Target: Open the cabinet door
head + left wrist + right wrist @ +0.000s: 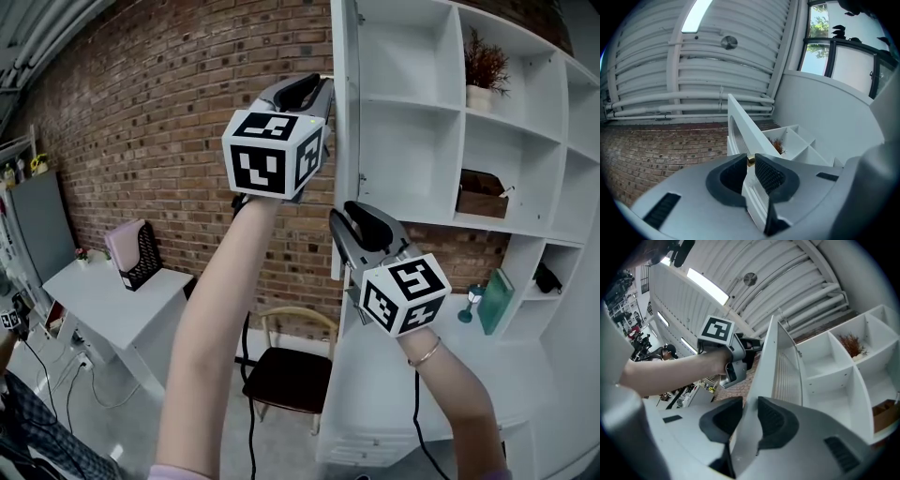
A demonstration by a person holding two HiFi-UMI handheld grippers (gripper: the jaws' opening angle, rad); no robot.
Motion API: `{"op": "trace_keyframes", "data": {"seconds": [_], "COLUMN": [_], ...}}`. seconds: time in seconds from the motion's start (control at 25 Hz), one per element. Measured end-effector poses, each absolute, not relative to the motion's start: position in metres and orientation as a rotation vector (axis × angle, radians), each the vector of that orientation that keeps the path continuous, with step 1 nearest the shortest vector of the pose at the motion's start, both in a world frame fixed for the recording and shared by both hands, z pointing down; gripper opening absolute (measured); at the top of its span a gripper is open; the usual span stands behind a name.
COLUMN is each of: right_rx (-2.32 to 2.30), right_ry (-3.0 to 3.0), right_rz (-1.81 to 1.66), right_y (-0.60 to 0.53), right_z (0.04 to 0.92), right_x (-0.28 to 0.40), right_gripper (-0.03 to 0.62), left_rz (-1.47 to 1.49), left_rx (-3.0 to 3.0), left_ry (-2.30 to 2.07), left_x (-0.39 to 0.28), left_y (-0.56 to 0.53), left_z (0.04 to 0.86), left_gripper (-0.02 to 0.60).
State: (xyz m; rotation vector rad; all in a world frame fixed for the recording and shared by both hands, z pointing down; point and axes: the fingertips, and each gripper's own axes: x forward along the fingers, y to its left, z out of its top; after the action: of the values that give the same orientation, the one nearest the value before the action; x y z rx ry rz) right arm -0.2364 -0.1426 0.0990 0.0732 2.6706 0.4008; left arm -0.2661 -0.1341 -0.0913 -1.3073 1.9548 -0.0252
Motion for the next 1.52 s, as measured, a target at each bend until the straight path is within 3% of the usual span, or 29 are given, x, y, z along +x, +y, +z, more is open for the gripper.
{"op": "trace_keyframes", "data": {"seconds": [0.76, 1.24, 1.52], "right_rx": [0.104, -0.011, -0.063], "right_ry": [2.692, 2.819, 2.901], "right_rz": [0.350, 0.254, 0.189], "right_y": [-0.141, -0.167, -0.186], "right_z": [0.110, 0.177, 0.222], "right_x": [-0.216, -0.190, -0.175], "right_gripper": [0.063, 0.004, 0.000], "left_rz": [0.012, 0.122, 0.151], "left_rx": [-1.343, -1.450, -1.506], "left_ry": [2.035, 2.169, 2.292], "left_x": [-0.287, -0.293, -0.297], "left_y": [-0.122, -0.115, -0.114], "left_z": [-0.009, 0.115, 0.191], "left_gripper": [0.040, 0.018, 0.015]}}
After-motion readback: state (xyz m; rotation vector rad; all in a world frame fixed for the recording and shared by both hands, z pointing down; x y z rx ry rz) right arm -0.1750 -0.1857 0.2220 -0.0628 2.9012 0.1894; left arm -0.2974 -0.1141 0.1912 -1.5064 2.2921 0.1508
